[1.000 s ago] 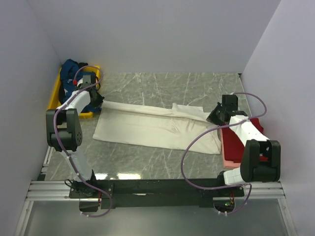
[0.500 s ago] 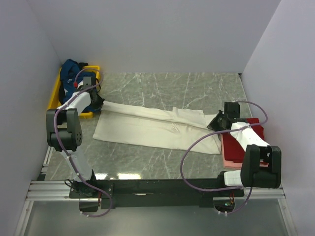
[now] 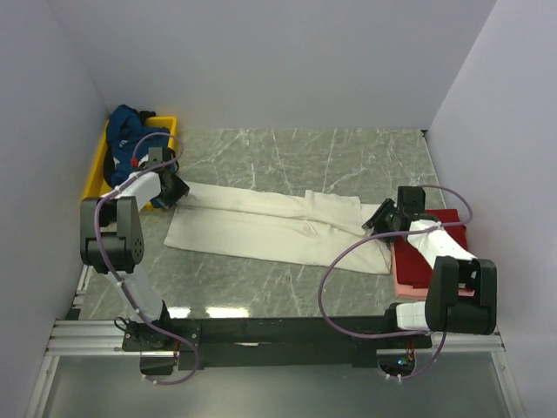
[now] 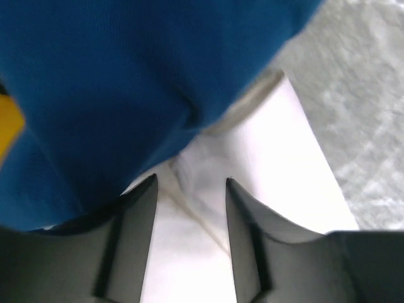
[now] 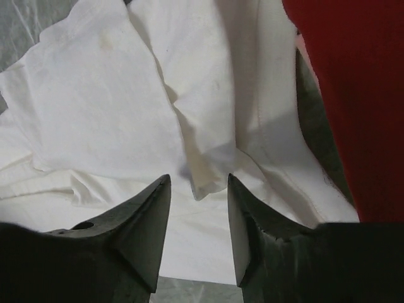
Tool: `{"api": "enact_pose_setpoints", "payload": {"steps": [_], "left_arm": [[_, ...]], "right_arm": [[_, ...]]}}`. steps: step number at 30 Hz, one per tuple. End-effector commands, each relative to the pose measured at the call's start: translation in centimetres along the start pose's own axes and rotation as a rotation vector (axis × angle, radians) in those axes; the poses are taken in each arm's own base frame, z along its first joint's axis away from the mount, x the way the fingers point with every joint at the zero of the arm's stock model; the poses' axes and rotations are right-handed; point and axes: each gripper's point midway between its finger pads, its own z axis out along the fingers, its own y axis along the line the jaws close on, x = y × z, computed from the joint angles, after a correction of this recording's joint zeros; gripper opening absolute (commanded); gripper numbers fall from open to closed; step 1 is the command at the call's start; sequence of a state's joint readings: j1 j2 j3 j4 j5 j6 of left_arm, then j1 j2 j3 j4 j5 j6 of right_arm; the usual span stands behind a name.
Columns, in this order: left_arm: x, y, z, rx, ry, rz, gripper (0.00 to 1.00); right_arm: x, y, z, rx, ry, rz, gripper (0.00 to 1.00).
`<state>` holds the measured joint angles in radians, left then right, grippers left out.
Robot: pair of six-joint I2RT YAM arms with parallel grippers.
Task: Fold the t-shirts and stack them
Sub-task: Fold the tshirt
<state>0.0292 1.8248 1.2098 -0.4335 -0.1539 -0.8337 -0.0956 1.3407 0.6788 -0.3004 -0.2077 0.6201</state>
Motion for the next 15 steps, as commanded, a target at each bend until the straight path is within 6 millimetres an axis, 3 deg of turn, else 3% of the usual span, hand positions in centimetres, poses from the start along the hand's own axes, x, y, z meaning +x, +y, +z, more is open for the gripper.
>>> {"api": "enact_pose_setpoints", "payload": {"steps": [1,6,9,12,15], "left_arm": [[-2.0,-2.0,-3.3,0.119,-0.065,-0.024,0.57],[-1.6,-2.9,-4.9,0.168,-0.074,-0.006,0.58],[-1.8,-3.7,-5.0,0.177,-0.075,0.002,0.54],[-0.2,-5.6,-5.0,0.191,-0.052,0.056,0.47],[0.7,-9.2,-5.8,0.261,-0.053,0.101,0.44]], "right_arm": [[-2.1,1.7,-1.6,-0.057,-0.079,-0.020,0.50],[-3.4,2.7,-2.2,-0.055,-0.120,-0.050,0.50],[-4.3,3.7,-2.1,-0.072,-0.137,-0.053,0.50],[-5.8,4.9,-1.8,-0.068,-0.163,-0.061,0.49],[-7.6,5.8,-0.7,-0.051,-0.168,-0.060,0.49]]}}
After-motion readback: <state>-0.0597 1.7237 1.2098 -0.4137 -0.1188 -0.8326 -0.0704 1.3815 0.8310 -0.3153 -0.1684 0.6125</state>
